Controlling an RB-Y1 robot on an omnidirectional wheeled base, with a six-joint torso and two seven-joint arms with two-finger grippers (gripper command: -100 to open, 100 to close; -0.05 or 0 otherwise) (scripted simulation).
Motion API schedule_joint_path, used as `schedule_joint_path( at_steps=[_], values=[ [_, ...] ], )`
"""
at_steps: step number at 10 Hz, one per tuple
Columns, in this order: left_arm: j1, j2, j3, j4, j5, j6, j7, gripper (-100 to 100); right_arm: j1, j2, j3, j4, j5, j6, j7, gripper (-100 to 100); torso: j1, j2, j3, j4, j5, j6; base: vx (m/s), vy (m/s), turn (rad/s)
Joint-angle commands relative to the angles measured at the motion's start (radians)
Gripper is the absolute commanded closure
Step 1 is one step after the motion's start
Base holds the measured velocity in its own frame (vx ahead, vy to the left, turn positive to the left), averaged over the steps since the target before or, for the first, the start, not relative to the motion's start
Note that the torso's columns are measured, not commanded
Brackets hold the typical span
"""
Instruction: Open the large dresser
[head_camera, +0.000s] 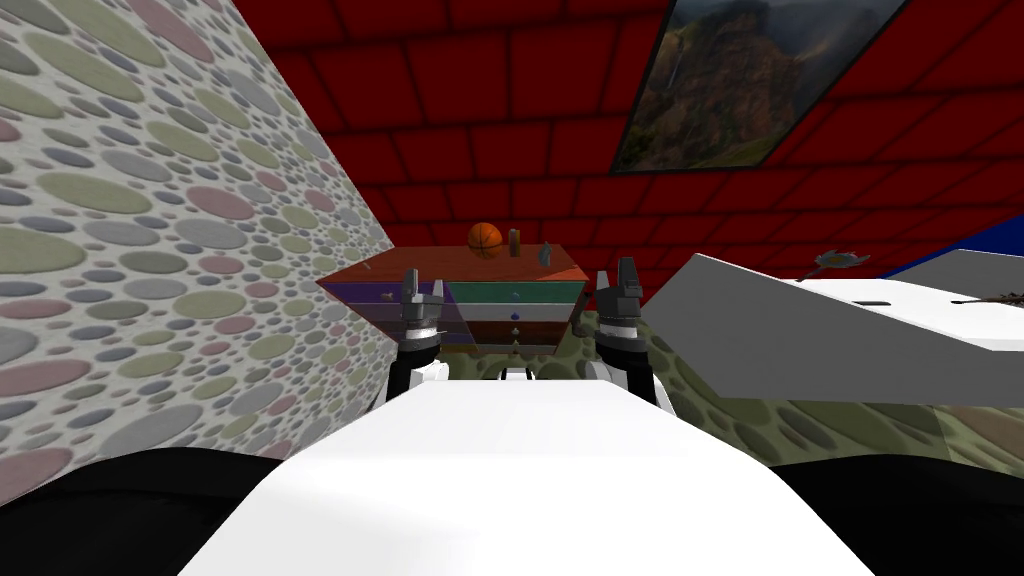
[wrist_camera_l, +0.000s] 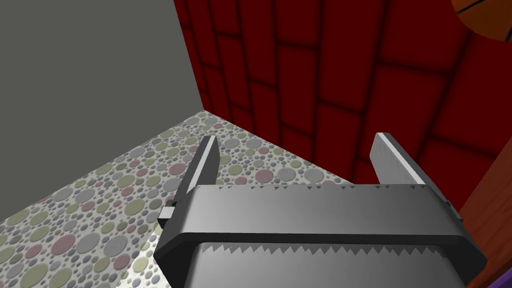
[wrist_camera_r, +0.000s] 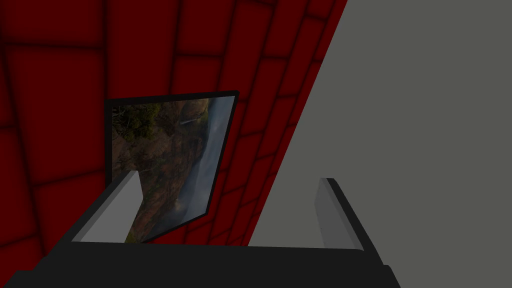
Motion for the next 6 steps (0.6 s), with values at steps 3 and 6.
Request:
schedule_joint_path(
  at_steps=[3,6],
  values=[
    [-0.023,0.043,0.007,0.113,0.005,-0.064,0.016,-100,0.0,0.0,0.0,0.0,0.0,0.0,0.0,0,0.001,0.004,-0.005,0.004,0.0,0.0,0.04,-0.066,0.002],
    [-0.043,0.053,0.009,0.201,0.007,-0.115,0.026,-100,0.0,0.0,0.0,0.0,0.0,0.0,0.0,0,0.002,0.005,-0.005,0.004,0.0,0.0,0.035,-0.072,0.002]
  ],
)
